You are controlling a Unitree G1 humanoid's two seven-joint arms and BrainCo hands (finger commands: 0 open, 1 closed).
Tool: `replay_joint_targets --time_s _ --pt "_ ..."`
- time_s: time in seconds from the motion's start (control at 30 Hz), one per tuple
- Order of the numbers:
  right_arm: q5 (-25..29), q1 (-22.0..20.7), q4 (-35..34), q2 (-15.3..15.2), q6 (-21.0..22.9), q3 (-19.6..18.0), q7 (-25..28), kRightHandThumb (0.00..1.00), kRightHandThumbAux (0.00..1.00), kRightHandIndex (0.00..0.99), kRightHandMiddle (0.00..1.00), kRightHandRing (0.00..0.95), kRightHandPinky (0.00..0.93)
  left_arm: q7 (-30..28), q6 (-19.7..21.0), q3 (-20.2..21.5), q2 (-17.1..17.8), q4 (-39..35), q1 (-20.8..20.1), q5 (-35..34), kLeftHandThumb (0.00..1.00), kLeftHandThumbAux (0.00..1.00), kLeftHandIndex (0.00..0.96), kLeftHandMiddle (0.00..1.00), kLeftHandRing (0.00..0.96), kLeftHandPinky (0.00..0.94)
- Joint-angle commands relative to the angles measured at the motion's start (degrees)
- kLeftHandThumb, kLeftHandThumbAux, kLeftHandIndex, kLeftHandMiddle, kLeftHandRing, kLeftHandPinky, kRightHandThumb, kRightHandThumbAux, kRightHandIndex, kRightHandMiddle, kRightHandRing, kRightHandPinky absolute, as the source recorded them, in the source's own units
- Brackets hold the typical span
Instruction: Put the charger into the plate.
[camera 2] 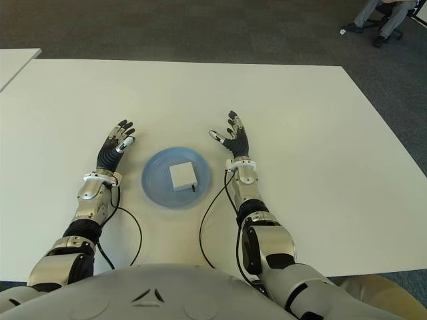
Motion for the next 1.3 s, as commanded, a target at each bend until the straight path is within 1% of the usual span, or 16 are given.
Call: replay_joint_targets --time_s 0.03,0.5,0.63,0.77,0.97,1.1,1.3 --pt "1.6 -0.5 1.6 0.1 0.7 -1.3 0.7 0.000 0.814 0.032 0.054 0.029 0.054 0.9 3.8 -0.2 -0.2 2.9 4.0 0.7 0.000 0.536 0.016 0.099 0.099 0.107" --pt "2.3 0.0 2.5 0.1 0.4 -2.7 1.0 0.000 0.759 0.025 0.052 0.029 0.052 1.5 3.3 -0.2 -0.1 3.3 4.0 1.0 0.000 0.539 0.013 0.099 0.097 0.099" --pt "2.4 0.8 2.3 0.2 0.7 -2.8 1.6 0.000 0.738 0.019 0.049 0.027 0.047 1.9 3.3 -0.3 -0.3 2.8 4.2 1.2 0.000 0.544 0.012 0.098 0.095 0.100" --pt "2.3 2.3 0.9 0.6 1.7 -2.2 2.7 0.000 0.701 0.010 0.050 0.026 0.031 1.8 3.5 -0.5 -0.4 2.0 4.4 1.2 0.000 0.552 0.009 0.097 0.094 0.101" --pt "2.2 4.1 -1.5 0.6 4.0 -1.4 4.3 0.000 0.672 0.001 0.054 0.028 0.016 2.6 3.6 -0.8 -0.4 0.8 4.8 1.9 0.000 0.561 0.010 0.095 0.094 0.102" --pt "2.0 5.2 -3.2 0.7 5.1 -0.9 4.7 0.000 0.664 0.000 0.055 0.028 0.014 3.1 3.6 -1.0 -0.3 -0.1 5.1 2.4 0.000 0.566 0.010 0.093 0.092 0.098" --pt "1.8 7.9 -6.2 0.9 5.5 0.1 5.5 0.000 0.670 0.000 0.052 0.025 0.013 3.7 4.4 -1.3 -0.3 -1.4 5.3 2.9 0.000 0.570 0.012 0.089 0.088 0.098"
